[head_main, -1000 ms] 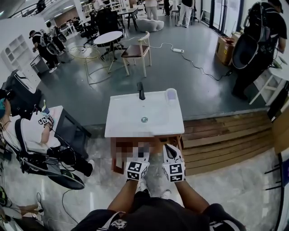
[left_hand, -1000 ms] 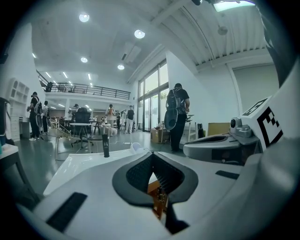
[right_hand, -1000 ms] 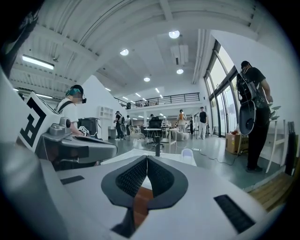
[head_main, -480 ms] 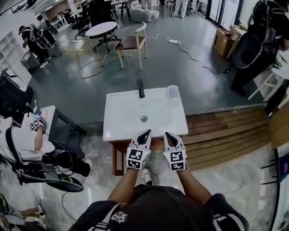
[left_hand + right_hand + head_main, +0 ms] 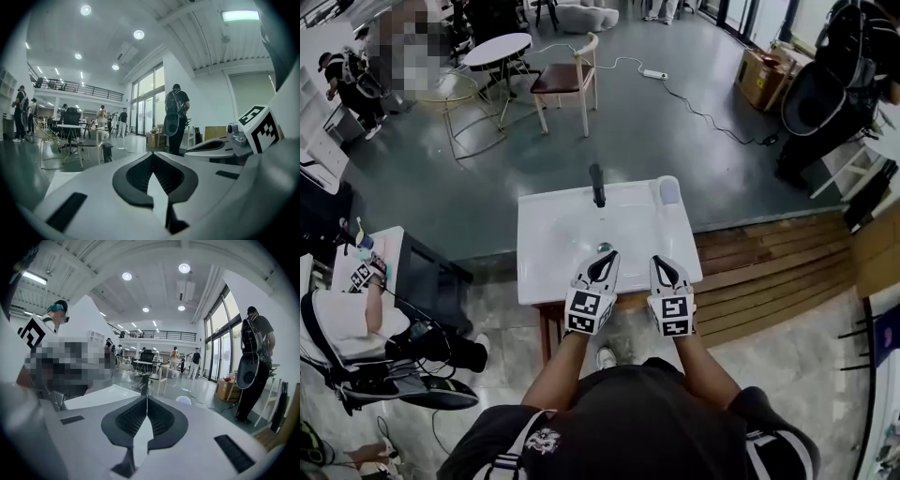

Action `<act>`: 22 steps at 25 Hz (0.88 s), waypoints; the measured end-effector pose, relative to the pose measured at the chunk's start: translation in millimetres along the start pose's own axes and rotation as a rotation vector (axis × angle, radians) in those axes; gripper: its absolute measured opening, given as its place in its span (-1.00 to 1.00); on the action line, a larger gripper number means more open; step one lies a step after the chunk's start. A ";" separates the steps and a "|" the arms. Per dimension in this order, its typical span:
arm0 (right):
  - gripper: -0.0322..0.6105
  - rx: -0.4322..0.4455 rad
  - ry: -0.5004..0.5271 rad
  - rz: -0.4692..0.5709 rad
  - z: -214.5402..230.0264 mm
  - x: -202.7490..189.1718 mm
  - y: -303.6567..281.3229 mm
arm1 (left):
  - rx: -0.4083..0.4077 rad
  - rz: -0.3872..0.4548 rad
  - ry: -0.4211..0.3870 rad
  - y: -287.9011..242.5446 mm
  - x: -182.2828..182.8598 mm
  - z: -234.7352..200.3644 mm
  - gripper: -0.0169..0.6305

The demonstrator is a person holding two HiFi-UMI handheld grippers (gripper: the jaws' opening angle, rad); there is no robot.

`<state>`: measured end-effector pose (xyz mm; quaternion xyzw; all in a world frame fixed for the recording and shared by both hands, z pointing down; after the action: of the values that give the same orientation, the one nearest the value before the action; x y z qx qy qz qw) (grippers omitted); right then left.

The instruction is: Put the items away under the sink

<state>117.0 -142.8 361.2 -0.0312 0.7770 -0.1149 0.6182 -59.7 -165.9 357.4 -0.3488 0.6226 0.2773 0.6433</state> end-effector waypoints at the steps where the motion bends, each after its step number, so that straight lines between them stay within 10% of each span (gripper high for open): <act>1: -0.82 -0.007 0.004 -0.005 1.1 1.5 -3.5 | 0.003 0.003 0.007 -1.9 1.8 -5.0 -0.93; 22: -0.82 -0.024 -0.013 -0.049 58.0 3.6 -135.7 | 0.002 -0.051 0.028 -108.1 -1.7 -84.1 -0.93</act>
<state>159.5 -283.4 375.1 -0.0585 0.7733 -0.1203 0.6197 -25.4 -297.7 371.8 -0.3677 0.6226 0.2556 0.6417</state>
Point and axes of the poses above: the fingertips, and each gripper's own axes: y backward along the fingers, z to its right, x out of its top, the point moved 9 cm from there along y, backward along the fingers, and after that the axes turned 13 degrees about -x, right-handed, at the moved point
